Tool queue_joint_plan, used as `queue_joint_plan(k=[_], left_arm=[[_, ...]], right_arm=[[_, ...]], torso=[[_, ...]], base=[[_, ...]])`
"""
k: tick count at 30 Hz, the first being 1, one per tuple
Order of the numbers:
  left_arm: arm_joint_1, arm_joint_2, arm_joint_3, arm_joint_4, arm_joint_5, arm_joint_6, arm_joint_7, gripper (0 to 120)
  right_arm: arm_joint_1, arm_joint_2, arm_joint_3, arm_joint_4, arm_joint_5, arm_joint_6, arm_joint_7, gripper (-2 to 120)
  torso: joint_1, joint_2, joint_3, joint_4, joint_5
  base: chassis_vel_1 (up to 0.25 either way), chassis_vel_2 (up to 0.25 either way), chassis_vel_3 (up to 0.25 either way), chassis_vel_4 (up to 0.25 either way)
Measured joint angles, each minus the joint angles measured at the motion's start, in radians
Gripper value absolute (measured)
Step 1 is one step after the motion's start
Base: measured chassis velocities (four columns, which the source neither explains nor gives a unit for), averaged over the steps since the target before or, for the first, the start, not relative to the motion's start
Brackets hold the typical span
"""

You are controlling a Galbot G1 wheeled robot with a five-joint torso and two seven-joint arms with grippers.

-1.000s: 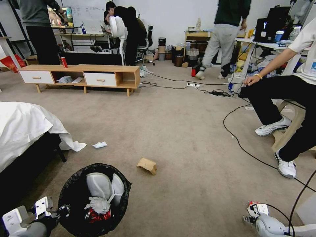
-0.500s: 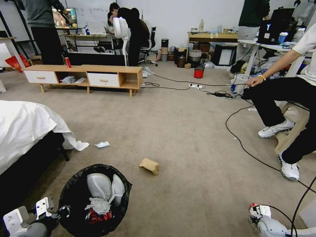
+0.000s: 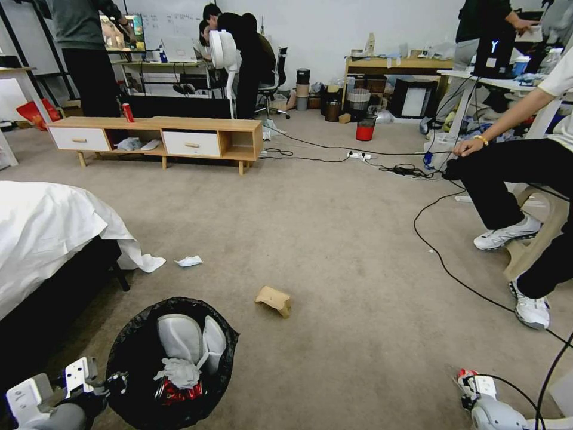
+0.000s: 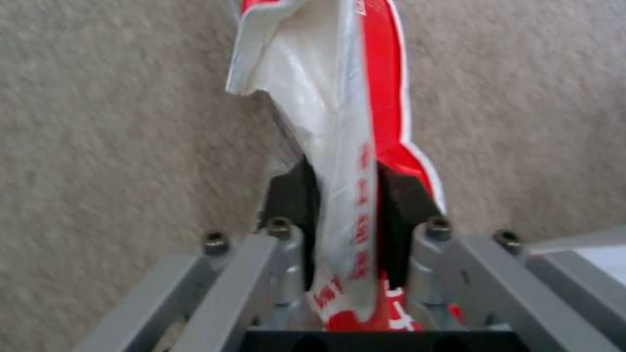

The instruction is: Pick up the trash bin and place the garbage on the floor into it.

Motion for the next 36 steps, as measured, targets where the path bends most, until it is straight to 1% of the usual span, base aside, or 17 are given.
queue_joint_plan(k=[2,3,4,5,6,7,8,10,11,14,15,17,18,20,27,31,36], left_arm=[[-0.002,0.0,0.002,0.002,0.0,0.0,0.0,0],[-0.005,0.001,0.004,0.003,0.001,0.0,0.0,0],[-0.01,0.001,0.007,0.006,0.001,0.0,0.0,0],[-0.014,0.001,0.01,0.008,0.0,0.0,0.0,0],[-0.014,0.001,0.01,0.008,0.0,0.0,0.0,0],[-0.019,0.001,0.014,0.011,0.0,0.0,-0.001,0],[-0.019,0.001,0.014,0.011,0.0,0.0,-0.001,0],[-0.024,-0.002,0.018,0.014,0.002,0.0,-0.002,0],[-0.024,-0.002,0.018,0.014,0.002,0.0,-0.002,0],[-0.026,-0.006,0.022,0.016,0.007,0.0,-0.003,0],[-0.026,-0.006,0.022,0.016,0.007,0.0,-0.003,0],[-0.026,-0.01,0.023,0.016,0.008,0.0,-0.003,0],[-0.026,-0.01,0.023,0.016,0.008,0.0,-0.003,0],[-0.024,-0.013,0.023,0.016,0.009,0.0,-0.003,0],[-0.02,-0.011,0.015,0.011,0.009,0.0,-0.003,0],[-0.023,-0.011,0.015,0.011,0.008,0.0,-0.004,0],[-0.032,-0.01,0.022,0.013,0.008,0.0,-0.004,0]], right_arm=[[-0.008,-0.006,0.0,0.013,0.004,-0.003,0.005,16],[-0.017,-0.015,0.0,0.026,0.008,-0.006,0.014,11],[-0.031,-0.025,0.0,0.054,0.017,-0.01,0.019,4],[-0.044,-0.036,0.0,0.082,0.026,-0.013,0.024,2],[-0.044,-0.036,0.0,0.082,0.026,-0.013,0.024,2],[-0.063,-0.049,0.0,0.122,0.043,-0.019,0.033,0],[-0.063,-0.049,0.0,0.122,0.043,-0.019,0.033,0],[-0.099,-0.075,-0.001,0.201,0.064,-0.025,0.047,0],[-0.099,-0.075,-0.001,0.201,0.064,-0.025,0.047,0],[-0.155,-0.098,-0.005,0.316,0.083,-0.028,0.065,0],[-0.155,-0.098,-0.005,0.316,0.083,-0.028,0.065,0],[-0.187,-0.109,-0.013,0.397,0.088,-0.026,0.083,0],[-0.187,-0.109,-0.013,0.397,0.088,-0.026,0.083,0],[-0.203,-0.113,-0.026,0.444,0.084,-0.012,0.097,0],[-0.231,-0.126,-0.04,0.531,0.096,0.039,0.109,0],[-0.238,-0.13,-0.043,0.553,0.102,0.058,0.105,0],[-0.227,-0.136,-0.064,0.603,0.15,0.115,0.09,0]], torso=[[0.0,0.0,0.0,-0.0002,-0.0002],[0.0,0.0,0.0,-0.0007,-0.0012],[0.0,0.0,0.0,-0.0018,-0.0029],[0.0,0.0,0.0,-0.0017,-0.0013],[0.0,0.0,0.0,-0.0017,-0.0013],[0.0,0.0,0.0,-0.0018,-0.0004],[0.0,0.0,0.0,-0.0018,-0.0004],[0.0,0.0,0.0,0.0005,-0.0011],[0.0,0.0,0.0,0.0005,-0.0011],[0.0,0.0,0.0,0.0005,-0.0002],[0.0,0.0,0.0,0.0005,-0.0002],[0.0,0.0,0.0,0.0003,-0.0008],[0.0,0.0,0.0,0.0003,-0.0008],[0.0,0.0,0.0,0.0005,-0.0003],[0.0,0.0,0.0,0.0007,-0.0005],[0.0,0.0,0.0,0.0007,-0.0005],[0.0,0.0,0.0,0.0006,-0.0004]], base=[[0.0,0.0,0.0,0.0],[0.0,0.0,0.0,0.0],[0.0,0.0,0.0,0.0],[0.0,0.0,0.0,0.0],[0.0,0.0,0.0,0.0],[0.0,0.0,0.0,0.0],[0.0,0.0,0.0,0.0],[0.0,0.0,0.0,0.0],[0.0,0.0,0.0,0.0],[0.0,0.0,0.0,0.0],[0.0,0.0,0.0,0.0],[0.0,0.0,0.0,0.0],[0.0,0.0,0.0,0.0],[0.0,0.0,0.0,0.0],[0.0,0.0,0.0,0.0],[0.0,0.0,0.0,0.0],[0.0,0.0,0.0,0.0]])
